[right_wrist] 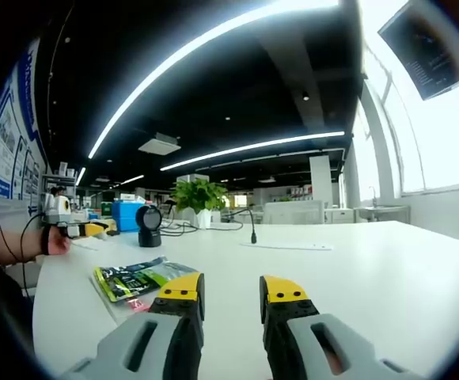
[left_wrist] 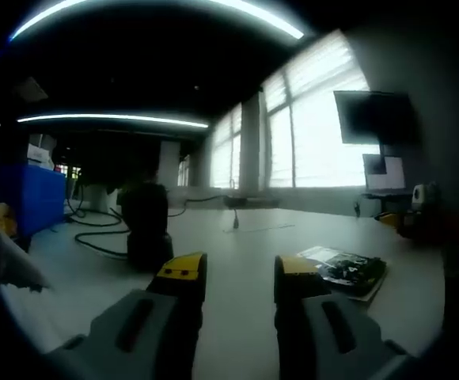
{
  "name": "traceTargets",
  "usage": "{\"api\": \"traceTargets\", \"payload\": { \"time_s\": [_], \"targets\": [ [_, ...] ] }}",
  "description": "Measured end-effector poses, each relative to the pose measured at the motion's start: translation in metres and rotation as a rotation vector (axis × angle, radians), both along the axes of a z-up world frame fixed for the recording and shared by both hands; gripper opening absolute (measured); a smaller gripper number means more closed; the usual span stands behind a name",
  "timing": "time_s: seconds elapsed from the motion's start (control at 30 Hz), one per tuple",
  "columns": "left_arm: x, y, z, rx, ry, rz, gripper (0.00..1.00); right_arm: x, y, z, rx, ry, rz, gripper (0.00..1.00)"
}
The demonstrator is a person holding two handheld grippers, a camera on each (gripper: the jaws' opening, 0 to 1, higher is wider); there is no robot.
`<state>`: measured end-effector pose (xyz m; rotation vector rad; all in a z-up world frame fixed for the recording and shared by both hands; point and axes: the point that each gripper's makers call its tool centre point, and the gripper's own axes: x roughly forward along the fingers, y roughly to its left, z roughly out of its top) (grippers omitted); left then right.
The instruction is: Clip sheet goods on table flip sheet goods clip sheet goods scan sheet goods put sheet goods back to table
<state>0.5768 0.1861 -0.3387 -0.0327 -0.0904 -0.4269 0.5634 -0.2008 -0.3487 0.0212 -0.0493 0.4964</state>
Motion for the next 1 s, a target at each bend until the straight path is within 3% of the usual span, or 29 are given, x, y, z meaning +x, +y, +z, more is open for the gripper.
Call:
{"api": "traceTargets", "payload": {
  "time_s": [0.1, 0.27, 0.4, 0.53, 1.0],
  "targets": [
    [-0.003, 0.005, 0.016, -0.016, -0.084, 0.032, 0.27, 0.0, 0.002, -0.002, -0.009, 0.003, 0.005, 0.25],
    [-0.003, 0.008, 0.012, -0.026, -0.061, 0.035, 0.27, 0.0, 0.0, -0.001, -0.001, 0.003, 0.001, 0.25],
    [-0.007, -0.003, 0.008, 0.023, -0.051, -0.002, 0.27, -0.001, 0.001, -0.001, -0.003, 0.002, 0.002, 0.25],
    [-0.007, -0.003, 0.006, 0.015, -0.04, -0.011, 0.27, -0.001, 0.001, -0.001, -0.001, 0.002, 0.003, 0.25],
    [-0.006, -0.002, 0.008, 0.021, -0.058, -0.008, 0.3, -0.001, 0.002, -0.002, 0.0, 0.003, 0.006, 0.24]
  ]
}}
